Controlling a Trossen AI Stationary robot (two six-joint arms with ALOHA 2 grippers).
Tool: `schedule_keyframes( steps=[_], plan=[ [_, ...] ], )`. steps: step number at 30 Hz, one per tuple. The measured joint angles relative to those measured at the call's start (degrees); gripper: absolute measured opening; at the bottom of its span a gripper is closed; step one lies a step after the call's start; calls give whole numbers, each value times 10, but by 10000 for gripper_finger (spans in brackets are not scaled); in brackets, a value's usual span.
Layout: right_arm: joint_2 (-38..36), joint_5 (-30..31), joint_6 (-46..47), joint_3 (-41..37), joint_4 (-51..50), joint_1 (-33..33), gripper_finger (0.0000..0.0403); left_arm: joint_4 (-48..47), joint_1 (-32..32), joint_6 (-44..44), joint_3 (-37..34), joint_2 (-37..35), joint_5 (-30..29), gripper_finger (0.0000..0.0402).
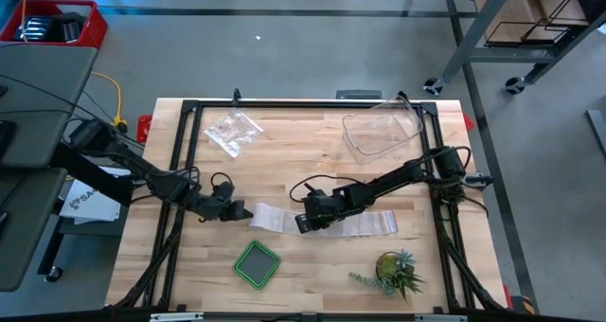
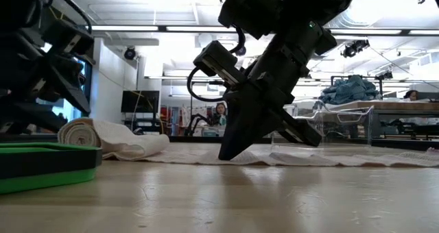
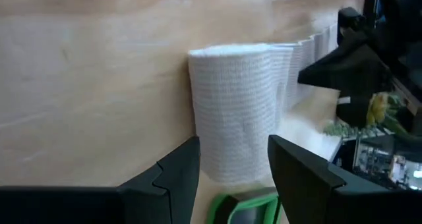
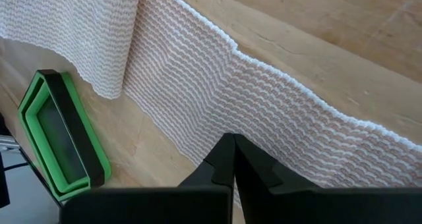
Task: Roll bandage
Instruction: Roll the white bandage
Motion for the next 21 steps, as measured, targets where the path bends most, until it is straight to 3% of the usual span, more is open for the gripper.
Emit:
schedule_keyframes(
  steps=[5,21],
  plan=[
    [0,0,0,0,-1,0,0,3,18,-7,0,9,18,173],
    [0,0,0,0,-2,0,0,145,53,8,0,116,63,173]
  ],
)
